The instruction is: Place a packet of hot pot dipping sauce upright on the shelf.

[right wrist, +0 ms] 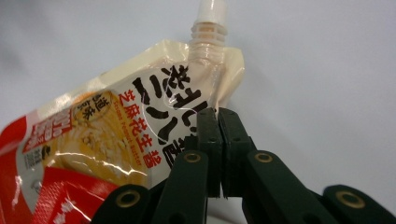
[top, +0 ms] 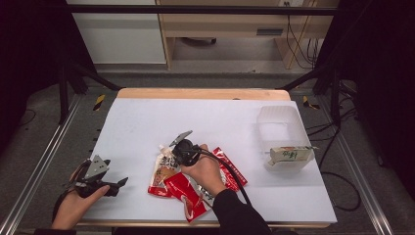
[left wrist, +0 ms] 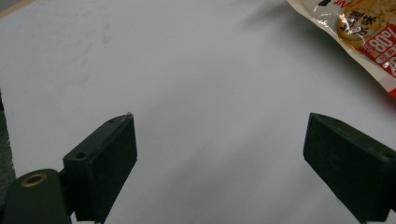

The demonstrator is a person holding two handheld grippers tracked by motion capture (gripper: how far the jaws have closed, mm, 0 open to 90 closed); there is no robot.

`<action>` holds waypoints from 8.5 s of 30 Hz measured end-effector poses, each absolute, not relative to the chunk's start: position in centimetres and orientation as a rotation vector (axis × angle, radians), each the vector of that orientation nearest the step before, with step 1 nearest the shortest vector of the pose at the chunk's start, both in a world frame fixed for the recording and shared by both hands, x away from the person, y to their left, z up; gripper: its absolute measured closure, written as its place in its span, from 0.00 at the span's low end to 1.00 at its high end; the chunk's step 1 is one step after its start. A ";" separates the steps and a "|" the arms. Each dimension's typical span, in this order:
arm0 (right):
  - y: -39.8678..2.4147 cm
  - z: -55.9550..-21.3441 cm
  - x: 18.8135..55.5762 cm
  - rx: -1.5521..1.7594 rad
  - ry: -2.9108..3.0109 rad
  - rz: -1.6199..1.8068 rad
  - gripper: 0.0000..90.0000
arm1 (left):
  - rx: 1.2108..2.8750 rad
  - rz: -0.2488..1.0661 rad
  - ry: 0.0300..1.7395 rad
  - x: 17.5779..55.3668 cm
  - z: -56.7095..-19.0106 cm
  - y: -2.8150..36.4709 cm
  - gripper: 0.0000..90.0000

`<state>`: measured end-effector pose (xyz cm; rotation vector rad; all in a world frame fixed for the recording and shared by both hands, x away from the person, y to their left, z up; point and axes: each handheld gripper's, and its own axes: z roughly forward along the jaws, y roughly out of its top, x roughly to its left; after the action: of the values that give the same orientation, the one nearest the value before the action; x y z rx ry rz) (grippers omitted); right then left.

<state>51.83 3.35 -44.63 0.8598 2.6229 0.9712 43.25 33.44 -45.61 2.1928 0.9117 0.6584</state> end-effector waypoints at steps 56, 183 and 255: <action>1.1 -32.8 49.2 0.588 2.476 1.144 1.00 | 2.125 0.549 0.824 42.4 -43.9 31.6 0.11; 1.3 -31.8 48.0 0.245 2.720 0.880 0.67 | 2.358 0.423 0.314 46.0 -30.3 20.3 0.81; -11.2 -25.0 49.0 0.378 2.501 0.748 0.98 | 2.160 0.488 0.636 44.9 -36.3 26.5 0.10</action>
<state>48.99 -11.24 -24.96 0.3777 2.5008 0.7479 44.86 26.52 -36.33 2.1604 0.6359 0.4883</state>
